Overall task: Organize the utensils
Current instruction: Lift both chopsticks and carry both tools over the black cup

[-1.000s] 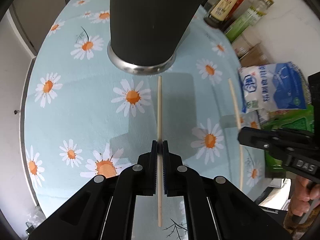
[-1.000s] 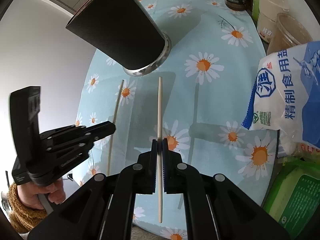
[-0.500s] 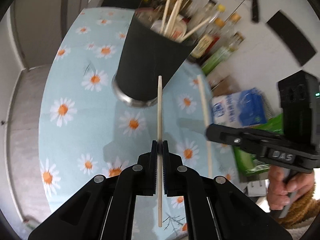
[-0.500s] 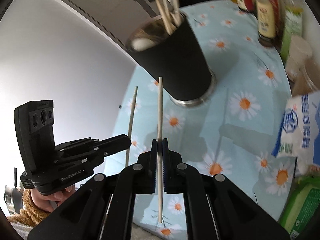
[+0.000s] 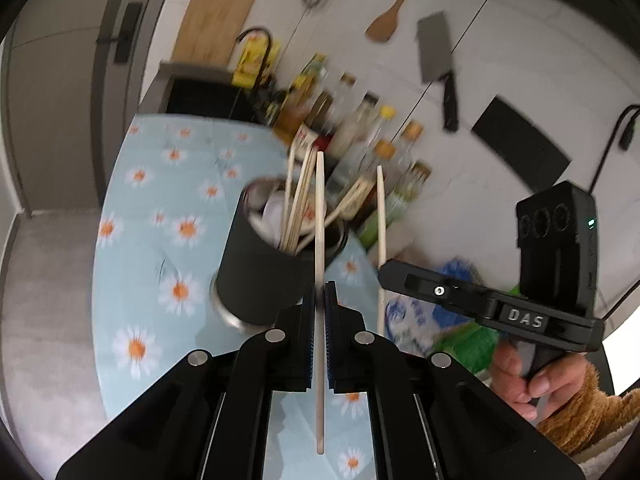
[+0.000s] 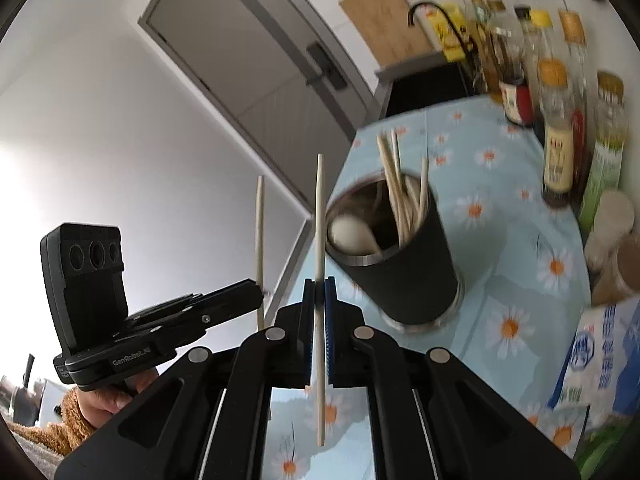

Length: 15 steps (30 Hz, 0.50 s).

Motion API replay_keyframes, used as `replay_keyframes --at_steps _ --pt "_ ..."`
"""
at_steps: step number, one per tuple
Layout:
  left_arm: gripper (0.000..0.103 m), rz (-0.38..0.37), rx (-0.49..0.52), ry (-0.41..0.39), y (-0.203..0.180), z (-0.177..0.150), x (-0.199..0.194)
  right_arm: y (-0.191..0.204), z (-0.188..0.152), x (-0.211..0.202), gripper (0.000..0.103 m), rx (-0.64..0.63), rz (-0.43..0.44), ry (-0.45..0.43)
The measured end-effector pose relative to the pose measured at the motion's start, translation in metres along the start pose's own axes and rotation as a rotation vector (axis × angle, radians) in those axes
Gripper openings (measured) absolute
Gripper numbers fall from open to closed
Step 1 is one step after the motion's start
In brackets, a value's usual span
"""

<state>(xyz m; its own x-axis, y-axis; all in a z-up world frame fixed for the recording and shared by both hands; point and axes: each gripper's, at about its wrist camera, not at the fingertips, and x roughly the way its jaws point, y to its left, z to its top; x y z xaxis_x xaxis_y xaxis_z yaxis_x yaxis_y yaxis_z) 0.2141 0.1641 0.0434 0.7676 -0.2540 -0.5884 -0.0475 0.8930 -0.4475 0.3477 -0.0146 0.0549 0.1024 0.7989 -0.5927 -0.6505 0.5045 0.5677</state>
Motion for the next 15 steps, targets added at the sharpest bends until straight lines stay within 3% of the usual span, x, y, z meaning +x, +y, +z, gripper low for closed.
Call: replay_keyframes --at_steps 7,15 --pt "0.003 -0.059 0.080 -0.186 -0.004 0.032 -0.012 0.005 0.026 -0.008 0.006 -0.031 -0.018 -0.120" --pt "0.003 -0.071 0.109 -0.312 -0.003 0.053 -0.013 0.007 0.046 -0.019 0.006 -0.055 0.011 -0.268"
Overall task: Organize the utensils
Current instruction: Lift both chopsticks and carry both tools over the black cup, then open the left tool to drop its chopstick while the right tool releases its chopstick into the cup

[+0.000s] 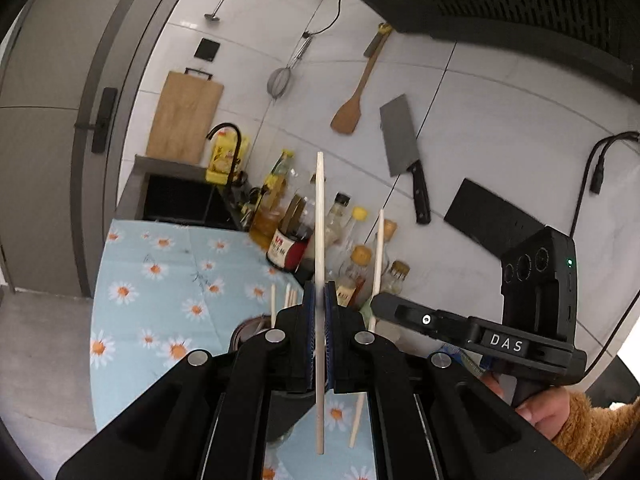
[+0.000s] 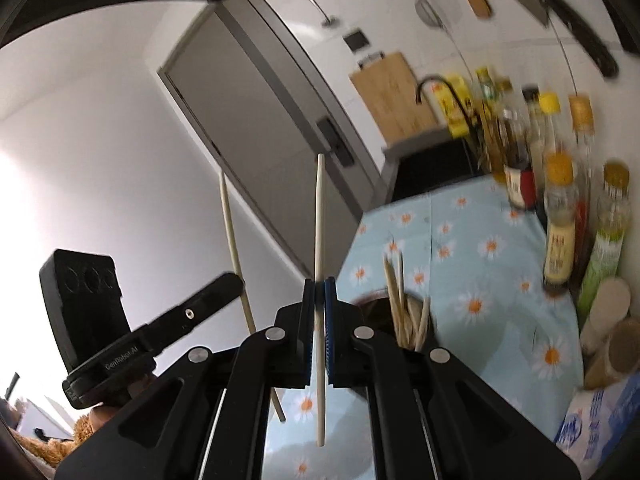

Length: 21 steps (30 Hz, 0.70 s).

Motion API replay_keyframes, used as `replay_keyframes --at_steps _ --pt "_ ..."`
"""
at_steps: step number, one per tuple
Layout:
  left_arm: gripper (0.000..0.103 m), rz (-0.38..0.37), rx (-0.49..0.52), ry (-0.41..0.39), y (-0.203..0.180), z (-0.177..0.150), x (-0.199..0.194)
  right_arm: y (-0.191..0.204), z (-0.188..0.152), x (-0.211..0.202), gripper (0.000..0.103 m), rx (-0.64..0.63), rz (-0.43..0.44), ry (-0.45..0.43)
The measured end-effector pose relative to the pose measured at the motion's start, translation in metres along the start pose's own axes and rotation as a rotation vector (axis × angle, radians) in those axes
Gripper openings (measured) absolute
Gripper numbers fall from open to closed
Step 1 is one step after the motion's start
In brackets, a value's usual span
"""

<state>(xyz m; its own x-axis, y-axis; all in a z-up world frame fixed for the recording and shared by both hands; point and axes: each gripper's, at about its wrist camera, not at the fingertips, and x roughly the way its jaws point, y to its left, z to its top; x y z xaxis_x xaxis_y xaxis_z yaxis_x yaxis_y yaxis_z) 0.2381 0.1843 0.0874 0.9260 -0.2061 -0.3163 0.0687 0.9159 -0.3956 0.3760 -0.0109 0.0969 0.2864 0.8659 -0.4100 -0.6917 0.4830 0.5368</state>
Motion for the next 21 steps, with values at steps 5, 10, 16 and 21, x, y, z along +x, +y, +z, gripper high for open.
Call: replay_keyframes --at_steps 5,10,16,21 --pt "0.003 -0.012 0.014 -0.066 0.006 0.009 0.003 0.002 0.014 -0.008 0.006 -0.036 -0.012 -0.135" --pt "0.003 -0.030 0.039 -0.153 0.006 0.017 0.005 -0.004 0.027 -0.004 0.006 -0.036 -0.029 -0.195" --pt "0.003 -0.047 0.035 -0.240 0.013 0.017 0.011 -0.009 0.026 0.002 0.006 -0.068 -0.052 -0.252" --pt "0.003 -0.028 0.027 -0.247 0.025 0.009 0.024 -0.016 0.022 0.012 0.006 -0.091 -0.083 -0.254"
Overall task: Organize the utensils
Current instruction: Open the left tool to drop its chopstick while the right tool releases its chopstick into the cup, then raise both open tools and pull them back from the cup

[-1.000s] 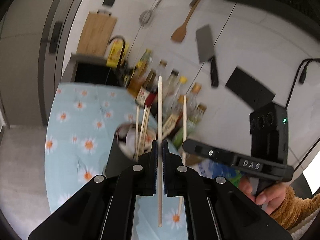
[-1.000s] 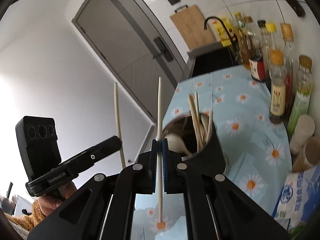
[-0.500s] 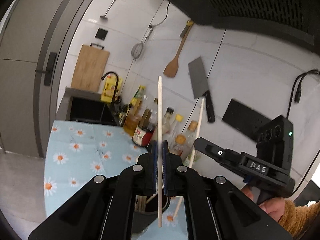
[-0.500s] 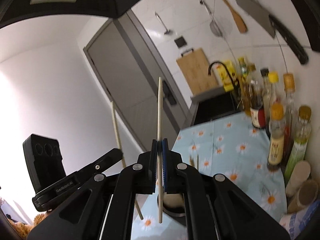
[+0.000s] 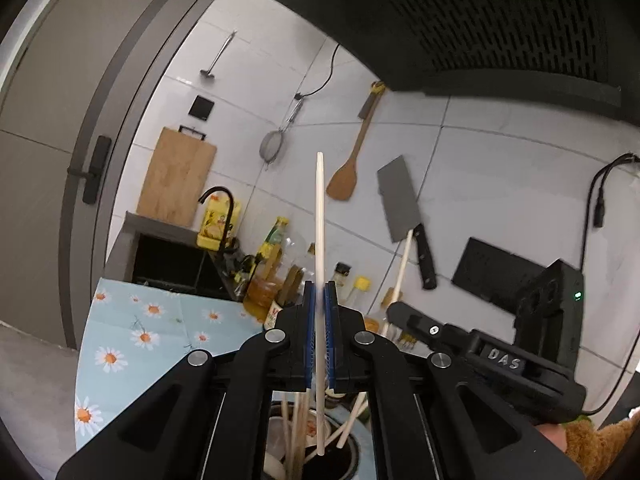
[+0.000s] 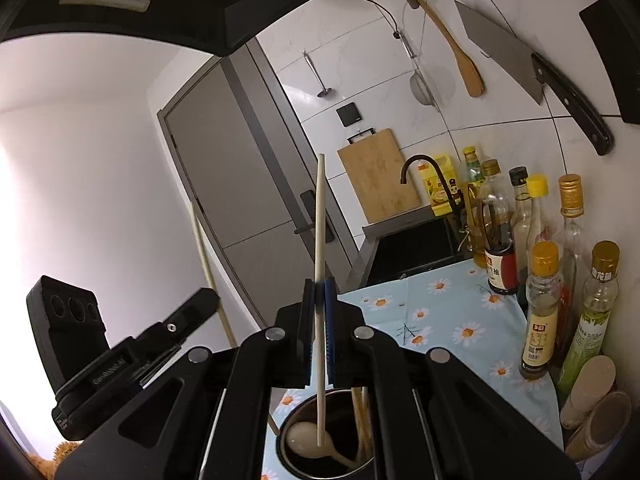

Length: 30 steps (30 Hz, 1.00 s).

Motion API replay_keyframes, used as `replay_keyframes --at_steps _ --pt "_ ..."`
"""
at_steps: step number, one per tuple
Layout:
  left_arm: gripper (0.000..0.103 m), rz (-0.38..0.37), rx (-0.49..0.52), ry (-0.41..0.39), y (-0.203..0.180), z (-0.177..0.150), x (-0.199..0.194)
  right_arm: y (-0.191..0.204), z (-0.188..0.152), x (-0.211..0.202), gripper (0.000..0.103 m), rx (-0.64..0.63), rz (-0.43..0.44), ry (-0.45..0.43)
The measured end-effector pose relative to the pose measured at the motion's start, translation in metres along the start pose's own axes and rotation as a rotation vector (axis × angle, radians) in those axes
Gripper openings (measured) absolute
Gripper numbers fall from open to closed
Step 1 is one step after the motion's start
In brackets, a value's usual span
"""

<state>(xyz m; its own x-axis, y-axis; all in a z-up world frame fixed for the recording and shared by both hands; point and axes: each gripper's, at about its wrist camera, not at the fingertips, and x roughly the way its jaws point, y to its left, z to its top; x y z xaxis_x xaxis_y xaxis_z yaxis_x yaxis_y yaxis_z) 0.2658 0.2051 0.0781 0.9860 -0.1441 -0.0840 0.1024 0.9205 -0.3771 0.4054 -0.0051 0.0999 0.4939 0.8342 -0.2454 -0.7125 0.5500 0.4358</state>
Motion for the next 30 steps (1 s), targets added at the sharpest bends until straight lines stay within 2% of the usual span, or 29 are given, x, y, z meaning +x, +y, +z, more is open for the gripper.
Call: replay_keyframes --at_steps 5,8,12,14,17,25,28,30 --pt "0.003 -0.023 0.021 0.062 0.002 -0.015 0.012 0.001 -0.008 0.009 0.006 -0.001 -0.005 0.029" --pt "0.003 -0.027 0.037 0.072 0.000 -0.020 0.012 0.004 -0.012 0.009 0.006 -0.023 -0.007 0.027" --pt "0.004 0.000 0.059 0.080 -0.001 -0.027 0.013 0.010 -0.021 0.011 0.006 -0.081 -0.036 0.037" --pt "0.005 0.003 0.044 0.120 0.002 -0.032 0.016 0.007 -0.026 0.015 0.006 -0.062 -0.040 0.060" --pt "0.005 0.022 0.022 0.157 0.005 -0.037 0.017 0.009 -0.031 0.014 0.020 -0.047 -0.039 0.085" --pt "0.005 0.028 0.003 0.173 0.002 -0.035 0.000 0.012 -0.030 -0.002 0.021 -0.024 -0.039 0.085" --pt "0.005 0.028 0.007 0.167 -0.004 -0.032 -0.009 0.015 -0.029 -0.011 0.022 -0.021 -0.042 0.081" --pt "0.005 0.033 0.013 0.167 -0.008 -0.030 -0.015 0.018 -0.028 -0.017 0.027 -0.025 -0.050 0.081"
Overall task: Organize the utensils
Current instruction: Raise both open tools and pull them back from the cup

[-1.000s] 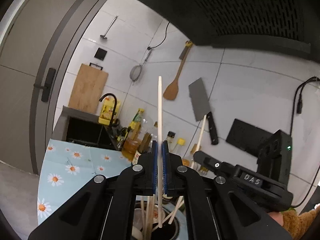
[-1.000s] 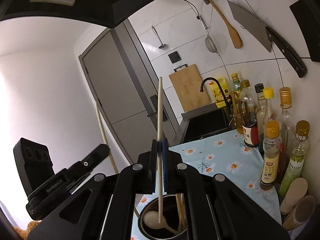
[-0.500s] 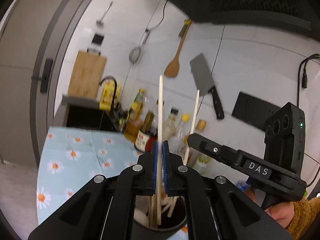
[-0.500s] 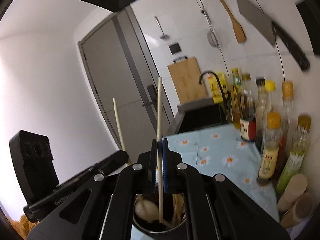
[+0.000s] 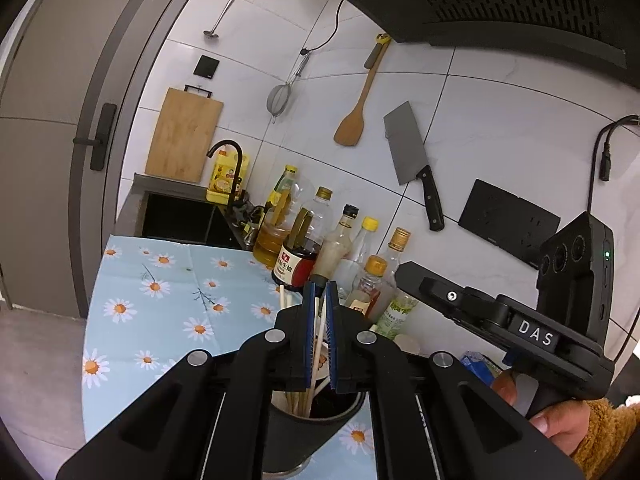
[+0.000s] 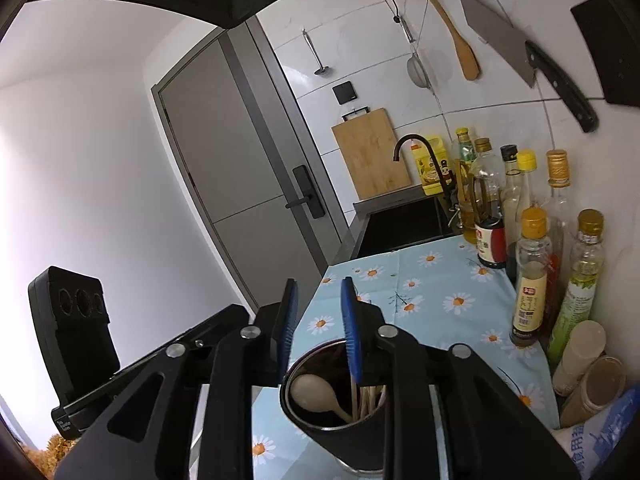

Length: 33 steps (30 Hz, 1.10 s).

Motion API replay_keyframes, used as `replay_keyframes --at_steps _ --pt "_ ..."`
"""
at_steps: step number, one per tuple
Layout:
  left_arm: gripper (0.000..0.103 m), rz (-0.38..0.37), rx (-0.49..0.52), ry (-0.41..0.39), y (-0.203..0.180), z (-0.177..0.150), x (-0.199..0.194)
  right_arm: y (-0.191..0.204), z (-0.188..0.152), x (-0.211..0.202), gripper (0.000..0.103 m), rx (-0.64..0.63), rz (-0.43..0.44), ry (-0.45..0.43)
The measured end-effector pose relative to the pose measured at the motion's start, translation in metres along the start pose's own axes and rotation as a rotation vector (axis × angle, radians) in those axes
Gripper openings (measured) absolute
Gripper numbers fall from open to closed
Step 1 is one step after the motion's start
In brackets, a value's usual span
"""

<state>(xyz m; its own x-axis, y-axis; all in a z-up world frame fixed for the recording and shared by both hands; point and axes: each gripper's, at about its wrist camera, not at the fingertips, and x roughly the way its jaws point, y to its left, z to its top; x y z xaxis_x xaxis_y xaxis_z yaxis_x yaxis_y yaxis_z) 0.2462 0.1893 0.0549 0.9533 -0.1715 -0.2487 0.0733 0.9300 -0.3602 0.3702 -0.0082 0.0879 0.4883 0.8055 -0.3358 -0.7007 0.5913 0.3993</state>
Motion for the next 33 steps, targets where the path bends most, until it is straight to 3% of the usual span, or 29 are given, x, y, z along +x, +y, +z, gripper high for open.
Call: replay_keyframes --at_steps 2,5,7,12,15,19,28,33 --pt "0.005 -0.014 -0.003 0.009 -0.003 0.001 -0.006 0.003 0.001 -0.008 0.028 0.000 0.002 0.003" --pt "0.005 -0.009 0.006 0.018 -0.008 0.001 -0.018 0.009 0.002 -0.024 0.040 -0.011 -0.018 -0.004" --pt "0.023 -0.003 0.009 0.023 -0.012 0.000 -0.029 0.012 0.002 -0.036 0.044 -0.020 -0.029 -0.010" --pt "0.025 0.003 0.033 0.020 -0.027 -0.004 -0.057 0.017 -0.002 -0.068 0.058 -0.035 -0.041 -0.007" --pt "0.043 0.032 0.063 0.026 -0.038 -0.009 -0.069 0.019 -0.009 -0.086 0.063 -0.046 -0.039 0.002" --pt "0.053 0.072 0.107 0.018 -0.056 -0.021 -0.090 0.021 -0.017 -0.107 0.071 -0.056 -0.025 0.016" --pt "0.097 0.190 0.087 0.048 -0.084 -0.055 -0.128 0.020 -0.039 -0.143 0.098 -0.121 -0.021 0.062" --pt "0.096 0.267 0.096 0.105 -0.100 -0.080 -0.134 0.017 -0.052 -0.158 0.098 -0.140 -0.056 0.111"
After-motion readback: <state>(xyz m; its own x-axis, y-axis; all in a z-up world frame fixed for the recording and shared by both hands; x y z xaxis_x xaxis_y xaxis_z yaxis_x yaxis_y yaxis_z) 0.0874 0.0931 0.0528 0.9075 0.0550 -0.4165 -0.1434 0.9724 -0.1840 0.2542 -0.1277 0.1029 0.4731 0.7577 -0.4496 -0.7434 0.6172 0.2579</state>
